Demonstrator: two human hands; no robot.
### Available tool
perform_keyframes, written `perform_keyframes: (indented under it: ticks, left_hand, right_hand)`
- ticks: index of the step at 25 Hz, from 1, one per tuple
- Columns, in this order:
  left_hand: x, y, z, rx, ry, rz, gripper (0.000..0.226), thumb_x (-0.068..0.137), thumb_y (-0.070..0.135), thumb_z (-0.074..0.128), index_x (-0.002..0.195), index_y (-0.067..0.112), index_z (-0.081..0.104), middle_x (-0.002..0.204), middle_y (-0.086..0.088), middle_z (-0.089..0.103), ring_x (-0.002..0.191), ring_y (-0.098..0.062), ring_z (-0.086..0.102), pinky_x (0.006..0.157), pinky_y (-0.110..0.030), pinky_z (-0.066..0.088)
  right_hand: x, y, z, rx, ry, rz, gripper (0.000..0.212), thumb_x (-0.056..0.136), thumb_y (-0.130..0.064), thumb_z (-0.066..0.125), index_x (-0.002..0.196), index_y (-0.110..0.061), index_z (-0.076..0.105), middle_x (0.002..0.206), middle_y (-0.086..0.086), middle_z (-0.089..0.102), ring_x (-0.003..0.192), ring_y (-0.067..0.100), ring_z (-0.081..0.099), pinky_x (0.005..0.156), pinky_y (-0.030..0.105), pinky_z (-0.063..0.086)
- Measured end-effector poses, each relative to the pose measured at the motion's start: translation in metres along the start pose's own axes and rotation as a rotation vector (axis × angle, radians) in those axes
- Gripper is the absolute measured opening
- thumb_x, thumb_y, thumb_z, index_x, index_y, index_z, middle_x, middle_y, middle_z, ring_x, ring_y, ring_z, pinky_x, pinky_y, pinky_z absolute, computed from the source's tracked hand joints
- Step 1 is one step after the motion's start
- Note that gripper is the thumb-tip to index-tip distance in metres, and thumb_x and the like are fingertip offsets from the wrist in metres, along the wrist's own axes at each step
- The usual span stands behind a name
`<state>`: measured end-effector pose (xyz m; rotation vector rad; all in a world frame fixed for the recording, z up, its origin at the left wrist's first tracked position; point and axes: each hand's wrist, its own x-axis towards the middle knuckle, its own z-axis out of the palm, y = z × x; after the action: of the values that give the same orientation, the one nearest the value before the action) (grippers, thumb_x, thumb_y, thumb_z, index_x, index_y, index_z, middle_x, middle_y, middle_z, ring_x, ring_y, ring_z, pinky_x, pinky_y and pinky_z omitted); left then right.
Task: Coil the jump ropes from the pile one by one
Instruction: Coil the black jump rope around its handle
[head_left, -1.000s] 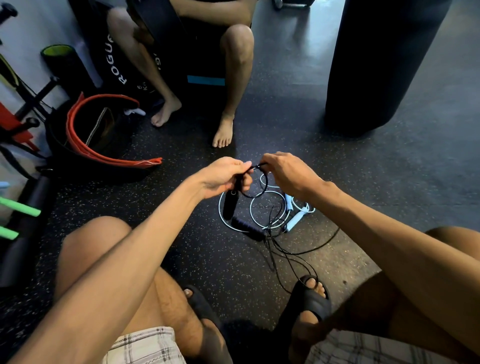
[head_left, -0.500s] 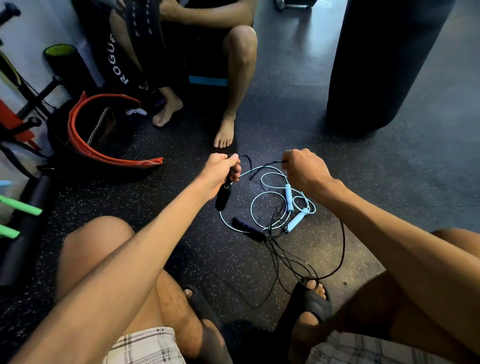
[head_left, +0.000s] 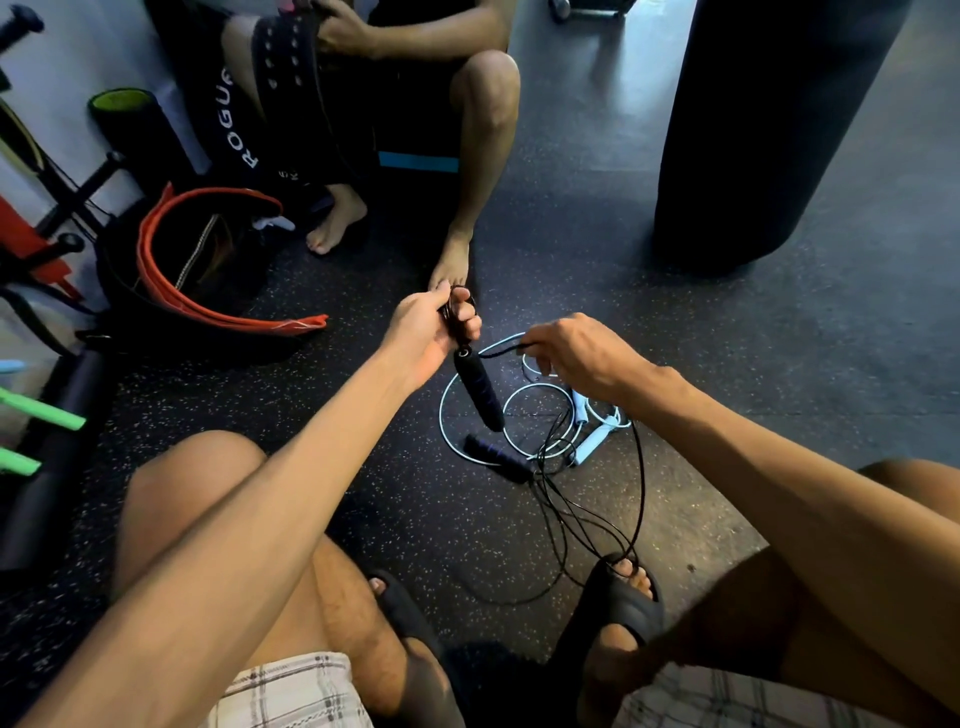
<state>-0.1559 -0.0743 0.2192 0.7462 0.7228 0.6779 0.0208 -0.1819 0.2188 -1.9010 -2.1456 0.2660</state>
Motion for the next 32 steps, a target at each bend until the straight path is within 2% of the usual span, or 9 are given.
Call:
perform_keyframes:
  ticks: [3, 8, 11, 14, 18, 21, 23, 28, 32]
  left_hand:
    - [0.001, -0.008, -0.001, 0.1, 0.031, 0.148, 0.033, 0.107, 0.017, 0.028, 0.088, 0.004, 0.051, 0.067, -0.014, 0.068, 0.066, -0.027, 0.07, 0.069, -0.035, 0.059]
    - [-0.002, -0.016, 0.004, 0.405, -0.001, 0.233, 0.032, 0.104, 0.019, 0.042, 0.091, -0.005, 0.058, 0.071, -0.017, 0.072, 0.065, -0.027, 0.072, 0.066, -0.032, 0.06]
    - [-0.006, -0.015, 0.007, 0.607, -0.112, 0.178, 0.042, 0.104, 0.026, 0.04, 0.088, -0.006, 0.062, 0.056, -0.009, 0.067, 0.049, -0.021, 0.066, 0.051, -0.027, 0.055]
    - [-0.011, -0.019, 0.012, 0.701, -0.215, 0.093, 0.056, 0.105, 0.036, 0.031, 0.08, -0.002, 0.062, 0.042, 0.0, 0.045, 0.036, -0.014, 0.041, 0.041, -0.021, 0.034]
    - [-0.013, -0.015, 0.018, 0.539, -0.362, -0.031, 0.054, 0.106, 0.036, 0.024, 0.072, 0.005, 0.053, 0.043, 0.007, 0.023, 0.041, -0.01, 0.018, 0.049, -0.028, 0.016]
    - [-0.009, -0.011, 0.016, 0.266, -0.423, -0.09, 0.04, 0.104, 0.027, 0.027, 0.077, 0.009, 0.051, 0.049, 0.008, 0.021, 0.044, -0.009, 0.017, 0.05, -0.027, 0.019]
    - [-0.007, -0.009, 0.013, 0.079, -0.401, -0.1, 0.034, 0.104, 0.024, 0.028, 0.082, 0.01, 0.051, 0.05, 0.009, 0.023, 0.044, -0.007, 0.02, 0.05, -0.024, 0.023]
    - [-0.003, 0.003, 0.008, -0.28, -0.236, -0.021, 0.03, 0.105, 0.021, 0.029, 0.086, 0.01, 0.05, 0.054, 0.006, 0.033, 0.047, -0.009, 0.029, 0.058, -0.024, 0.031]
    - [0.005, 0.01, 0.0, -0.395, 0.001, 0.118, 0.031, 0.105, 0.018, 0.032, 0.087, 0.006, 0.053, 0.061, -0.002, 0.053, 0.059, -0.017, 0.051, 0.071, -0.031, 0.044]
  right_hand:
    - [0.003, -0.003, -0.006, 0.034, 0.116, -0.059, 0.024, 0.099, -0.027, 0.046, 0.085, -0.016, 0.062, 0.067, -0.006, 0.064, 0.06, 0.017, 0.06, 0.06, 0.038, 0.049]
    - [0.002, -0.012, -0.007, 0.052, 0.226, -0.129, 0.024, 0.099, -0.029, 0.042, 0.098, -0.018, 0.064, 0.07, -0.006, 0.061, 0.061, 0.021, 0.057, 0.058, 0.037, 0.047]
    - [0.003, -0.012, -0.009, 0.087, 0.313, -0.081, 0.028, 0.101, -0.037, 0.042, 0.102, -0.02, 0.064, 0.07, -0.011, 0.058, 0.06, 0.019, 0.057, 0.058, 0.037, 0.048]
    - [0.003, -0.011, -0.009, 0.084, 0.347, -0.014, 0.031, 0.1, -0.044, 0.043, 0.101, -0.021, 0.065, 0.071, -0.012, 0.06, 0.065, 0.022, 0.061, 0.06, 0.04, 0.05]
    - [0.004, -0.009, -0.006, 0.149, 0.374, 0.09, 0.03, 0.1, -0.04, 0.046, 0.115, -0.026, 0.067, 0.093, 0.0, 0.075, 0.077, 0.025, 0.067, 0.067, 0.032, 0.049]
    - [0.008, -0.006, -0.001, 0.232, 0.305, 0.161, 0.036, 0.102, -0.02, 0.043, 0.136, -0.019, 0.056, 0.074, 0.004, 0.063, 0.062, 0.015, 0.049, 0.067, 0.031, 0.044]
    - [0.008, -0.001, 0.003, 0.296, 0.17, 0.273, 0.043, 0.1, -0.005, 0.038, 0.141, -0.014, 0.05, 0.065, 0.002, 0.061, 0.054, 0.016, 0.052, 0.067, 0.033, 0.05]
    - [0.0, -0.001, 0.021, 0.601, -0.237, 0.509, 0.021, 0.101, 0.001, 0.029, 0.113, -0.004, 0.046, 0.069, 0.017, 0.068, 0.048, 0.023, 0.063, 0.05, 0.035, 0.053]
    - [-0.007, -0.009, 0.031, 0.611, -0.383, 0.462, 0.009, 0.101, -0.002, 0.04, 0.096, 0.002, 0.046, 0.087, 0.032, 0.07, 0.064, 0.034, 0.067, 0.064, 0.047, 0.057]
